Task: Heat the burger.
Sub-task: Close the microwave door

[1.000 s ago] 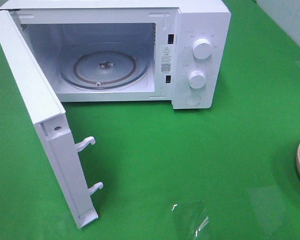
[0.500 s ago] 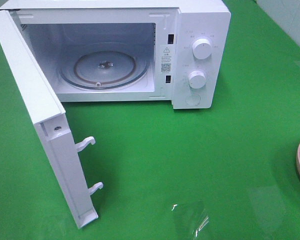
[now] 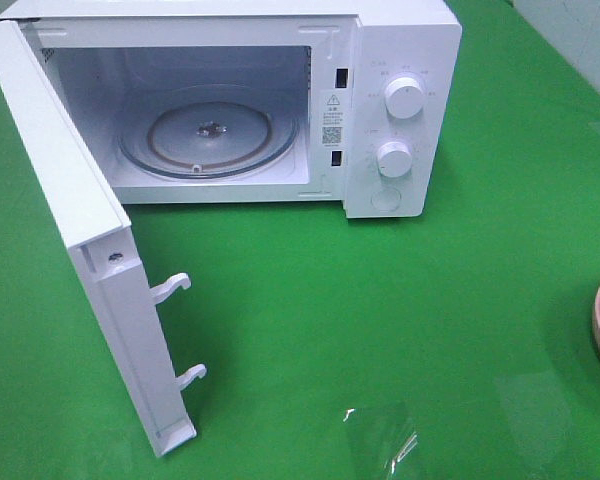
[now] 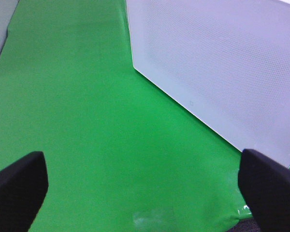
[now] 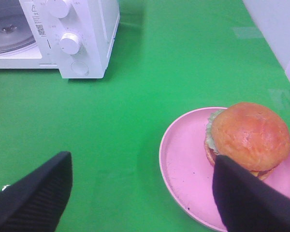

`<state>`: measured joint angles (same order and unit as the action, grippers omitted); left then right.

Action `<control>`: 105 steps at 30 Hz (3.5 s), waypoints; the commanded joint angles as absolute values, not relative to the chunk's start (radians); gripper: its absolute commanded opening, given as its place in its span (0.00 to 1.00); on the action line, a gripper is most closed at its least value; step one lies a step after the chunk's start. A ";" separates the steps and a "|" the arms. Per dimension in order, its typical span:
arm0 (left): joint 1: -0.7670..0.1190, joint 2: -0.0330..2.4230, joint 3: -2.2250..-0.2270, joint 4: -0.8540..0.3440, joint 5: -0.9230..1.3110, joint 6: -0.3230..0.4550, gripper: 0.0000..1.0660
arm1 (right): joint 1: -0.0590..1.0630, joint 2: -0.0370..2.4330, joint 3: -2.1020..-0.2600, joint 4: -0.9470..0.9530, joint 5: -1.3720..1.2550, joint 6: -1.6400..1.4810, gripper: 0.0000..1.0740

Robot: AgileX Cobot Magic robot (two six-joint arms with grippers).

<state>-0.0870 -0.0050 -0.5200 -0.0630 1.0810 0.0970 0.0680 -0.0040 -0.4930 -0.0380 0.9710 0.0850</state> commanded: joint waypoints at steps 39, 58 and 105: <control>-0.086 0.743 -0.376 -0.046 -0.140 0.110 0.00 | 0.060 -0.031 -0.491 -0.038 0.961 0.077 0.70; -0.141 1.201 -0.326 0.255 -0.579 -0.096 0.00 | 0.060 -0.031 -0.491 -0.038 0.961 0.077 0.70; -0.477 1.670 -0.611 0.222 -0.641 -0.213 0.00 | 0.060 -0.031 -0.491 -0.038 0.961 0.077 0.70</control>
